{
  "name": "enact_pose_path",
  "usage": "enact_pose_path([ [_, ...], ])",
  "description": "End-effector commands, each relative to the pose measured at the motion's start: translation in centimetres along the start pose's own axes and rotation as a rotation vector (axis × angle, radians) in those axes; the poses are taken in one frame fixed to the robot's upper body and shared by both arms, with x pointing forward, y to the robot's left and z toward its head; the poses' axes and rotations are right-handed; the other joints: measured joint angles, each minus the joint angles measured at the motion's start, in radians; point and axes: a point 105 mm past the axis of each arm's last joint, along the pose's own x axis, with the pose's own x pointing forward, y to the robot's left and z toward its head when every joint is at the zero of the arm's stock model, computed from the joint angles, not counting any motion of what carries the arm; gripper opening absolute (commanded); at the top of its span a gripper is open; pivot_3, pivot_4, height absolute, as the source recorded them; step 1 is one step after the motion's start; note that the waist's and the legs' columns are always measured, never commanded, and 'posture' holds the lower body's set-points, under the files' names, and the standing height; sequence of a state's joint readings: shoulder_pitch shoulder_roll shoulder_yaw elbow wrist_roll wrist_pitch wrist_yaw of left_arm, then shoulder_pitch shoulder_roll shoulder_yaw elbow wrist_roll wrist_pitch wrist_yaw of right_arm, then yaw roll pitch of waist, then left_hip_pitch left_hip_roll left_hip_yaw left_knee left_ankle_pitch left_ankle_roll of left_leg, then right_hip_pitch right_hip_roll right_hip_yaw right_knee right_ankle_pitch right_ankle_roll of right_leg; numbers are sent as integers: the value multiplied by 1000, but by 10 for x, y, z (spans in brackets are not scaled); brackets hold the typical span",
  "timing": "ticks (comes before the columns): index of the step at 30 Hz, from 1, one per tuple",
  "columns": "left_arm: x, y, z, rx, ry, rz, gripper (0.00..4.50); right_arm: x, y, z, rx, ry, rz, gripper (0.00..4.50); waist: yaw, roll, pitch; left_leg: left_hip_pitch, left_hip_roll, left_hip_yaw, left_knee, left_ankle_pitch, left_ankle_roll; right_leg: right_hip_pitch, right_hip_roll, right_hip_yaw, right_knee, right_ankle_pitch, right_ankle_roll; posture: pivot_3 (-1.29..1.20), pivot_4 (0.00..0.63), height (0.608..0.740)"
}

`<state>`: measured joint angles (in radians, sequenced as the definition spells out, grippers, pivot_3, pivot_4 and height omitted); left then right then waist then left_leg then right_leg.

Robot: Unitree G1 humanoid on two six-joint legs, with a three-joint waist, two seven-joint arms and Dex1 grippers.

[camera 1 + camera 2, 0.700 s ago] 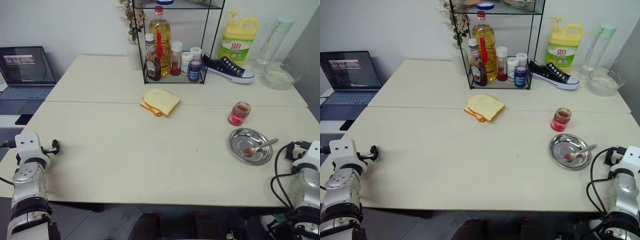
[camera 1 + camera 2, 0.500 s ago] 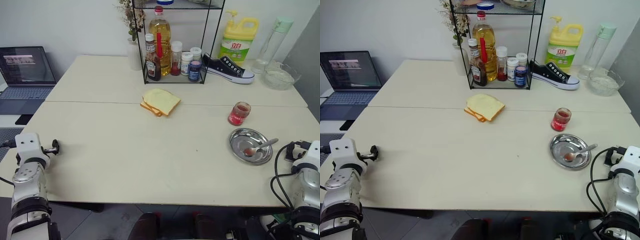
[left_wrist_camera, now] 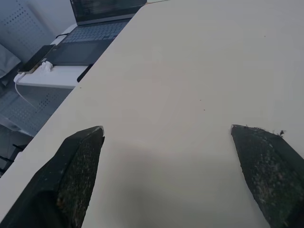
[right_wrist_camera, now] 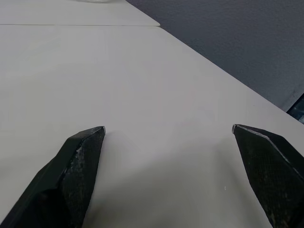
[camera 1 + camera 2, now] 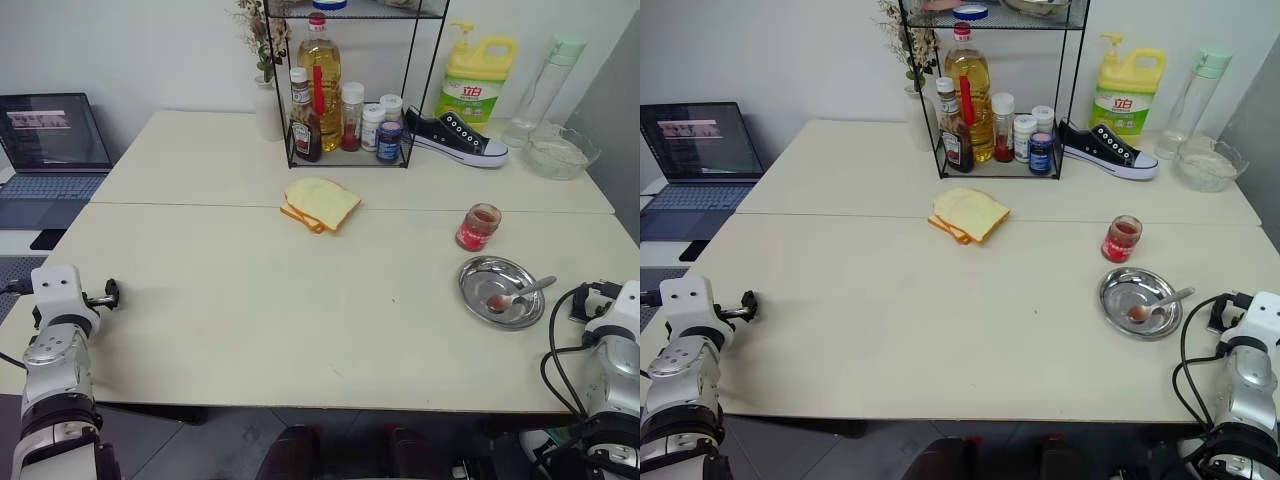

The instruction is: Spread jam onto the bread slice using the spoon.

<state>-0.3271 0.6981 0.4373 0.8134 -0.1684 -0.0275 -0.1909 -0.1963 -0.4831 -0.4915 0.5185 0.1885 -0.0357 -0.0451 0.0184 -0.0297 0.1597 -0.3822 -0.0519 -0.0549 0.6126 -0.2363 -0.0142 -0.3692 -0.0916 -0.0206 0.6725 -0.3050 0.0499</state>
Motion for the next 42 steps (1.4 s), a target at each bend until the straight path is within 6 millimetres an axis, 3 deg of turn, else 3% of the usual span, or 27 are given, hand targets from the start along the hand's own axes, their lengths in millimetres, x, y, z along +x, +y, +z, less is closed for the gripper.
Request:
enact_pose_path([
  [1, 1, -5, 1, 1, 0, -27, 4485, 0, -11, -3, 1, 14, -32, 4500, 0, 0, 0, 0, 0, 0, 0, 0, 0, 0, 0, 0, 0, 0, 0, 0, 150, 740],
  [13, 1, -16, 8, 9, -14, -120, 4485, 0, -16, 3, -28, -6, -17, 4500, 0, 0, 0, 0, -1, 0, 1, 0, 0, 0, 0, 0, 1, 0, 0, 0, 150, 740],
  [18, -3, -45, 35, -11, -60, -380, 4485, 5, -28, 41, -61, -106, 78, 4500, -2, 2, 1, -1, -3, 0, 1, 0, 1, 0, 1, 0, 1, 0, 0, 0, 150, 740],
  [21, -8, -59, 53, -26, -66, -517, 4485, 2, -23, 64, -22, -155, 212, 4500, -19, 1, 2, -1, -3, 1, 1, 1, 1, -1, 1, 1, 1, 0, 0, 0, 150, 740],
  [27, -22, -100, 113, 14, -119, -839, 4485, -24, 3, 105, 12, -173, 578, 4500, -29, -3, 8, -2, 3, 1, 1, 1, 1, -1, 4, -1, 1, 1, -2, 0, 150, 740],
  [30, -39, -137, 140, 46, -144, -1021, 4485, -43, 19, 119, 25, -144, 742, 4500, -31, -3, 8, -2, 4, 1, 2, 1, 1, -1, 4, 0, 1, 2, -3, 0, 150, 740],
  [36, -56, -199, 168, 147, -249, -1158, 4485, -84, 71, 124, 59, -98, 974, 4500, -33, -5, 10, -2, 5, 1, 3, 1, 1, -1, 4, 0, 1, 2, -3, 0, 150, 740],
  [42, -57, -251, 168, 386, -401, -1144, 4485, -107, 116, 117, 83, -93, 1053, 4500, -30, -7, 12, -12, 7, 0, 16, 0, 0, -5, 7, -1, 5, 3, -3, 0, 150, 740],
])
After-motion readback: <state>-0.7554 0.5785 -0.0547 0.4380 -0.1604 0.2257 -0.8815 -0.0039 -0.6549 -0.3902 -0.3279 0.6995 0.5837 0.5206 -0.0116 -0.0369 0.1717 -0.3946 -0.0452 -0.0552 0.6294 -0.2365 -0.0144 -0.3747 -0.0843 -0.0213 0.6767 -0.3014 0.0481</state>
